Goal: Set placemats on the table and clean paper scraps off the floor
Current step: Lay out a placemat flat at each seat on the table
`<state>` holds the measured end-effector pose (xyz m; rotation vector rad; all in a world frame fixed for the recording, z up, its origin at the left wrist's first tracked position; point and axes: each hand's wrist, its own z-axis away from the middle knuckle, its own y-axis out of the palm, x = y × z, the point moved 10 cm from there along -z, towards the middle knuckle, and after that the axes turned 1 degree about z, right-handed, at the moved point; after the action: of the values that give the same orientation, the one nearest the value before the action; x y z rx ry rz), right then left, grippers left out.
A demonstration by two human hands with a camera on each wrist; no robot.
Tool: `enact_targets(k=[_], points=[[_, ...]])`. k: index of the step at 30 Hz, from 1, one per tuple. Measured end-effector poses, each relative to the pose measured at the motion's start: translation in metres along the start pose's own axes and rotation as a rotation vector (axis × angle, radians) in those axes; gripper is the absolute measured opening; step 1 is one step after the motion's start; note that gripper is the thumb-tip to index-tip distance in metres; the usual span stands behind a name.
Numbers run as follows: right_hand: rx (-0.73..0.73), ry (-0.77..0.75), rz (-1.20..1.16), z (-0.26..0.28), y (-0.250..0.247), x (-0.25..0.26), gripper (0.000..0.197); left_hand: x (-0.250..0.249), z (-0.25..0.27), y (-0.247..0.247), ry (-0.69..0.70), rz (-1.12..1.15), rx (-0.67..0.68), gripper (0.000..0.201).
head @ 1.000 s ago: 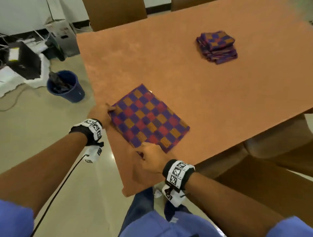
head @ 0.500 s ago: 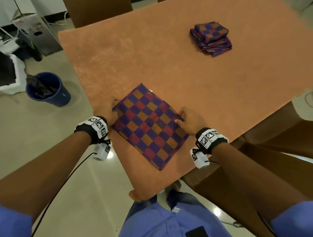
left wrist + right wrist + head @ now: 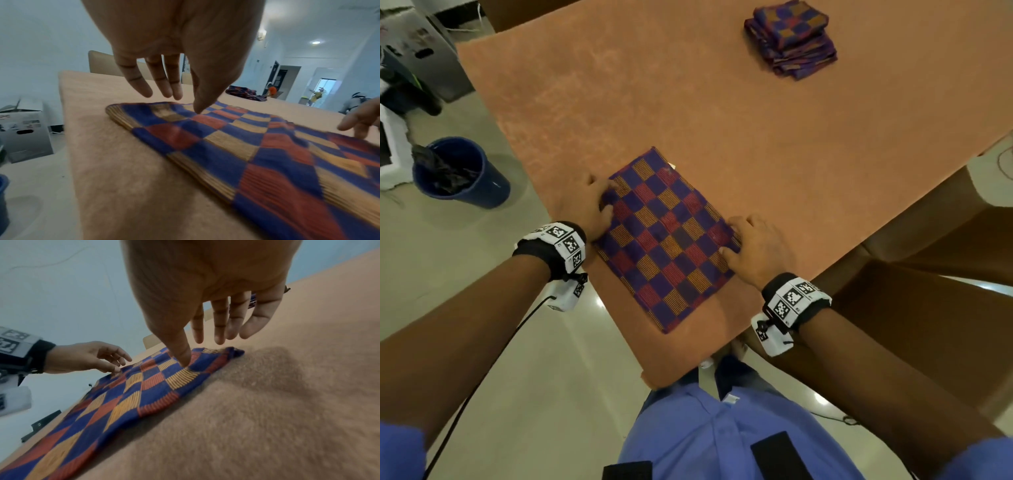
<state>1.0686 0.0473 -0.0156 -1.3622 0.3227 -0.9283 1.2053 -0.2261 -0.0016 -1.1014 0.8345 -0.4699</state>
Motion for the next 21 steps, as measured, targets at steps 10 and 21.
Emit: enact_targets(k=[10, 21], points=[[0.104, 0.079, -0.122, -0.024, 0.014, -0.01, 0.022, -0.074, 0.042, 0.066, 0.043, -0.076, 0.23, 0.062], [-0.104, 0.17, -0.896, -0.063, -0.06, -0.087, 0.023, -0.144, 0.053, 0.026, 0.195, 0.003, -0.102, 0.06]])
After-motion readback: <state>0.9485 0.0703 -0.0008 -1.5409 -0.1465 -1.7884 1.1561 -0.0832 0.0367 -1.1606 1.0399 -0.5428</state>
